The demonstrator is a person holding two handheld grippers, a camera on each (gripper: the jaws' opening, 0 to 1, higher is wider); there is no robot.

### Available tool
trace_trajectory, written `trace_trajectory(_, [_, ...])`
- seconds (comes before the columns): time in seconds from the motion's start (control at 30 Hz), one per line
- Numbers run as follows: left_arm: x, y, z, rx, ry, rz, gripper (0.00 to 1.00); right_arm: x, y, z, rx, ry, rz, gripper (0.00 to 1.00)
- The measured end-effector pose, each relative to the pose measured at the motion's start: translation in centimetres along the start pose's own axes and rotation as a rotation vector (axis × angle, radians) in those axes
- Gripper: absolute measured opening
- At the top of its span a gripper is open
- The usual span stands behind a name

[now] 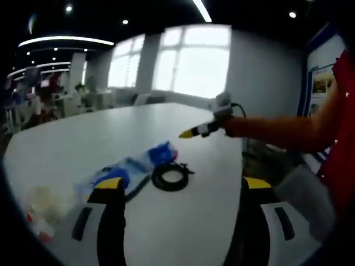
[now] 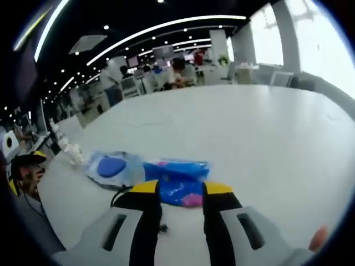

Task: Arrange the tabletop items into an orderly group along one side of the table until the central work area is clear of visible clutter.

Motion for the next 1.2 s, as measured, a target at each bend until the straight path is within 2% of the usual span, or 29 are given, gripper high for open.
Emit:
trace_trajectory(0.33, [1.0,-5.9,-2.9,0.129,-0.027,-0.037,0.82,1.7,-0.2,-1.5,0.041,0.009,0.047,0.30])
trace_trajectory(0.57, [1.4,-9.7,-4.2,0.182,-0.012,-0.048,0.79,2.3,-1.5,-3.0,0.083,0.014,0.087,0.30])
trace_trajectory(0.73, [1.9,-12.0,-5.6,0.230,0.035,-0.056,0.77,2.4,-2.2,-3.4,0.099,0.019,0.103,0.30])
trace_trajectory(0.93, [3.0,-14.4,-5.8,0.235,0.098,-0.042,0.72,2.6,-3.0,-3.9,0.124,0.049,0.115,0.29])
trace_trajectory(1.2, [4.0,-16.2,-6.1,0.237,0.146,-0.016,0.66,3.0,-4.1,-5.0,0.165,0.085,0.140,0.27])
Point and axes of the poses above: the point that each gripper's makers call its tool centre point, and the gripper's own axes: y roughly backward along the fingers, x roughly to its left, z roughly out of its top, the point moved 2 cm from there along y, roughly backward along the fingers, and after that the axes turned 6 degrees about y, right-handed, at the moved point
